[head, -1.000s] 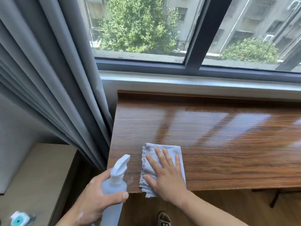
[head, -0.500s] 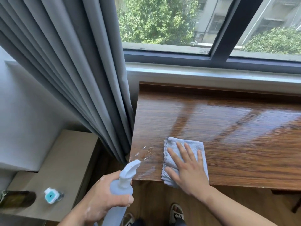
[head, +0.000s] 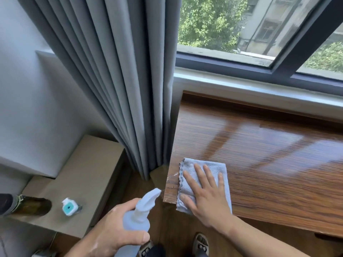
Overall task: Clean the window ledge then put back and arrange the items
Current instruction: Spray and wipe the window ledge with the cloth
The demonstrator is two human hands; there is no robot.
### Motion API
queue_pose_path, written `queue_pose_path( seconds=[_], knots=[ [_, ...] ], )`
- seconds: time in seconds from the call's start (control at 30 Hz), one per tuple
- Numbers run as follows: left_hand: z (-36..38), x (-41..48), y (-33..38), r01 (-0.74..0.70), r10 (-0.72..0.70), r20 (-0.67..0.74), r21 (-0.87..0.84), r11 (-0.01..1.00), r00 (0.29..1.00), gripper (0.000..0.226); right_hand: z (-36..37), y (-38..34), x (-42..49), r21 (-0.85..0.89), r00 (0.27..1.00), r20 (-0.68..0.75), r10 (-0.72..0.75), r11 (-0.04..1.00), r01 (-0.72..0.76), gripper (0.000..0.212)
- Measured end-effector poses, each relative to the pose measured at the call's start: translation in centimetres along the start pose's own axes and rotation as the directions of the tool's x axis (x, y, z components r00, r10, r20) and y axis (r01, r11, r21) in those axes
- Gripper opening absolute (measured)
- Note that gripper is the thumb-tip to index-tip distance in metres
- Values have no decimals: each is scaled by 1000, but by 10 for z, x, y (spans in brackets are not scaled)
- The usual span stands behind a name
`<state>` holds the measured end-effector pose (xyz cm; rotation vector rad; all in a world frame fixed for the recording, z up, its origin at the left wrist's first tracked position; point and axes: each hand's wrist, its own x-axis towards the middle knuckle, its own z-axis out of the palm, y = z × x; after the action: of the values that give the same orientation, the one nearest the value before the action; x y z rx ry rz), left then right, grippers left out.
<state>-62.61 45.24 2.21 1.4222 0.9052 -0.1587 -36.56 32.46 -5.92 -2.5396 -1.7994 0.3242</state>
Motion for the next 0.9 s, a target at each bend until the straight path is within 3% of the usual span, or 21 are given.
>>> queue_pose_path(
  seconds=[0.07, 0.2, 0.27, 0.43, 0.6, 0.67, 0.8, 0.9],
  knots=[
    [-4, -1, -2, -9, 9, -44, -16, 1000, 999, 62, -10, -2, 41, 45, 1000, 21, 16, 999, -17, 68],
    [-8, -3, 0, -61, 62, -111, 11, 998, 992, 58, -36, 7, 130, 104, 971, 85, 223, 967, -231, 65],
    [-9, -2, 0, -76, 78, -106, 21, 997, 991, 56, -37, 6, 138, 102, 965, 86, 247, 962, -255, 64],
    [-15, 6, -7, -120, 124, -141, 34, 992, 982, 59, -8, -26, 50, 18, 998, -37, 57, 998, -57, 62],
    [-21, 7, -8, -124, 125, -124, 10, 992, 984, 62, 4, -41, 15, -31, 999, 3, -43, 999, 43, 57],
    [-22, 7, -7, -132, 132, -108, 12, 991, 985, 64, -7, -32, 49, 8, 1000, 12, 0, 1000, 0, 58],
    [-22, 6, -6, -148, 153, -91, 58, 987, 984, 62, -31, -22, 120, 106, 970, 90, 227, 966, -236, 62],
    [-23, 6, -7, -145, 148, -85, 37, 989, 985, 63, -29, -34, 110, 87, 971, 73, 228, 968, -234, 62]
  ],
)
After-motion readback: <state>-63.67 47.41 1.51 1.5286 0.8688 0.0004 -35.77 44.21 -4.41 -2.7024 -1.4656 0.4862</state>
